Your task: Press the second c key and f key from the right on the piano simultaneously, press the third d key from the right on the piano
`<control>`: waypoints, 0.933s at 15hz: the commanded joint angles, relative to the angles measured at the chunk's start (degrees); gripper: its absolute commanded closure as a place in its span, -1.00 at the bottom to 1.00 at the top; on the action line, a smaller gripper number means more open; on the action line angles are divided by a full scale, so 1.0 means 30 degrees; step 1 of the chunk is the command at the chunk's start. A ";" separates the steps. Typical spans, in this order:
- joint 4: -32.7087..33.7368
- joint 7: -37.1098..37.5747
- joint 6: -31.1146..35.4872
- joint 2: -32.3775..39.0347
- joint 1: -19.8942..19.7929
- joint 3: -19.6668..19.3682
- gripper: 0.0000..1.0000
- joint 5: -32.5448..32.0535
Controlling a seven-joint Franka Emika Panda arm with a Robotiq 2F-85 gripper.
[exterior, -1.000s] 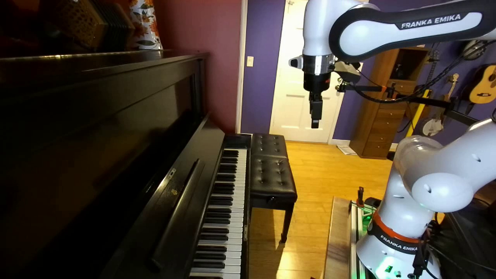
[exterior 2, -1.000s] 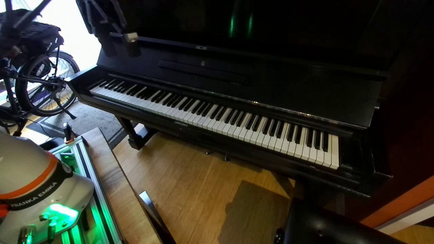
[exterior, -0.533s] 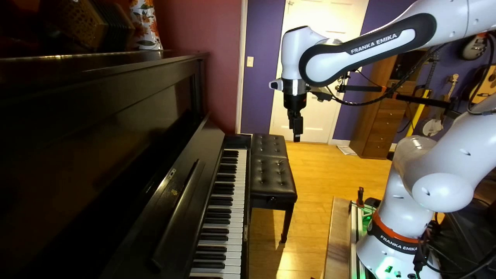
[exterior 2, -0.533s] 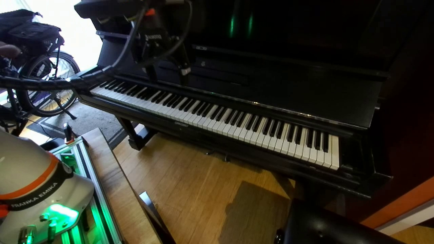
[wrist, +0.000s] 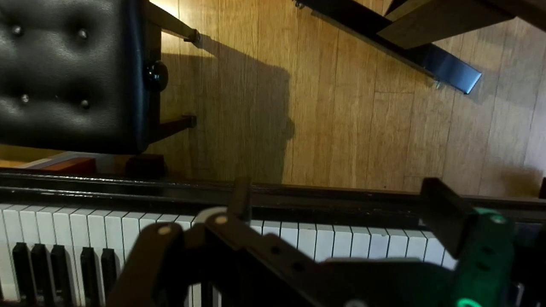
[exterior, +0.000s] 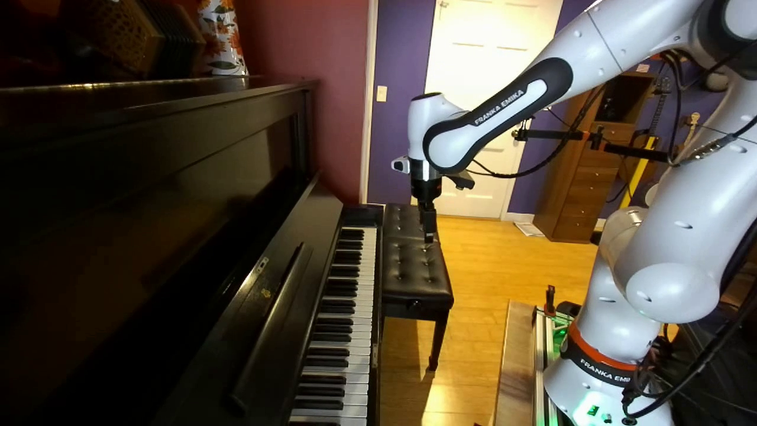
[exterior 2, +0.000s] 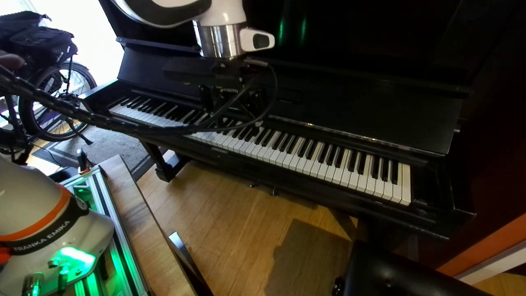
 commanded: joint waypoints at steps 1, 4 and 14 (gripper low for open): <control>0.1014 -0.0019 0.1959 0.3299 -0.0641 0.0166 -1.00 0.1253; 0.1520 -0.0120 0.3585 0.5250 -0.1026 0.0480 -1.00 0.2461; 0.1876 0.0206 0.4993 0.6450 -0.1783 0.1143 -1.00 0.1662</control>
